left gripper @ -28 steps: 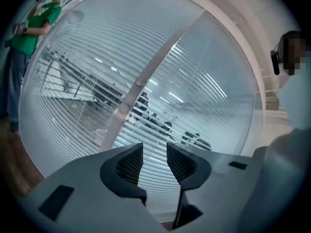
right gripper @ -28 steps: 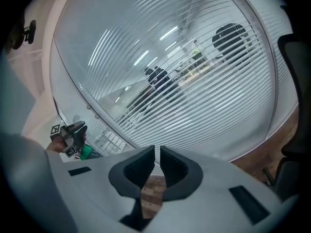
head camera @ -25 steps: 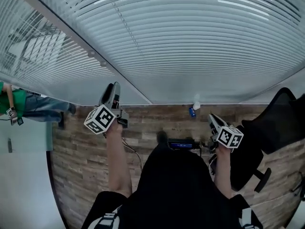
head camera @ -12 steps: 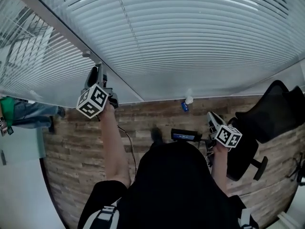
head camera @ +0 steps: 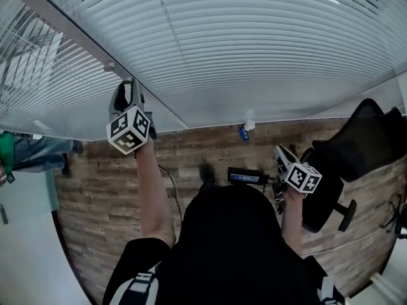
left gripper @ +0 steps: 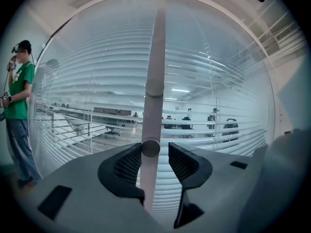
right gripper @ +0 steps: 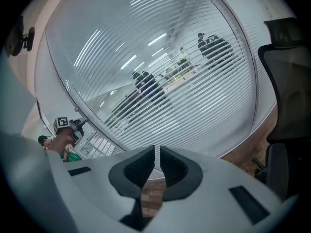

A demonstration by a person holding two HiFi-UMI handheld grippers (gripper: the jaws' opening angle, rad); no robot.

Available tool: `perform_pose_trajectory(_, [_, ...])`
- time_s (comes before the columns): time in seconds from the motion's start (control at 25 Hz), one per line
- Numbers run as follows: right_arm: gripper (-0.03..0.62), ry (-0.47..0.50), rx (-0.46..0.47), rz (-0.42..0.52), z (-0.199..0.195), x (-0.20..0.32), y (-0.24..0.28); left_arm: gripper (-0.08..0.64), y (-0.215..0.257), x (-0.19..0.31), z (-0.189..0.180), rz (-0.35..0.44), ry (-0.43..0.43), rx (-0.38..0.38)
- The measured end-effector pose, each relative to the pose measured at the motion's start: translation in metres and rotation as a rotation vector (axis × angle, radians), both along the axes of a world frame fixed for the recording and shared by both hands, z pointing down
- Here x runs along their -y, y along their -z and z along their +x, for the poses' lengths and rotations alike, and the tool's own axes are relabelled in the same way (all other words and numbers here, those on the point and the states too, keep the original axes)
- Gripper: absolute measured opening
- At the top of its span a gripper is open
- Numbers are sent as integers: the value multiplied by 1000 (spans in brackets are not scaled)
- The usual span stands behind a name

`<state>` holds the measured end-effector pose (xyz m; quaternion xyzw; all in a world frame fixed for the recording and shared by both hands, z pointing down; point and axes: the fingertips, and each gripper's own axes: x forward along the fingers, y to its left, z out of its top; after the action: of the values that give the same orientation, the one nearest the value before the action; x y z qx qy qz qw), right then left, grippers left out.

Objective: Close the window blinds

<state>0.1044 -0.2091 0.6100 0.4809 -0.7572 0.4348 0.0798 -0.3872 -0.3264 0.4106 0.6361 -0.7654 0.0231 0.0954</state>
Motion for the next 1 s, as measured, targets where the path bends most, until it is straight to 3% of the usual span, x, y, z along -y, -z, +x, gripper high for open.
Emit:
perform_pose_trajectory(0.28, [41,4,2,18,0,3,7,170,-1,0,-1,-3,8,8])
perform_pose_trajectory(0.48, [41,176,-46,190,-37,32,68,170,3,-1,-7,-9,12,19])
perform_pose_trajectory(0.64, [41,336,145,305,-93,34,139,170,1,5,-10,-19,6,46])
perform_pose_trajectory(0.76, [41,427,335,303,-131,17,177,170,-1,7,-10,-33,0,65])
perform_pose_trajectory(0.88, [41,448,485,262,-150,4,199,169,-1,7,-10,-42,-2,73])
perform_pose_trajectory(1.0, [41,432,572,234,-153,-1,209,167,0,6,-8,-49,-2,101])
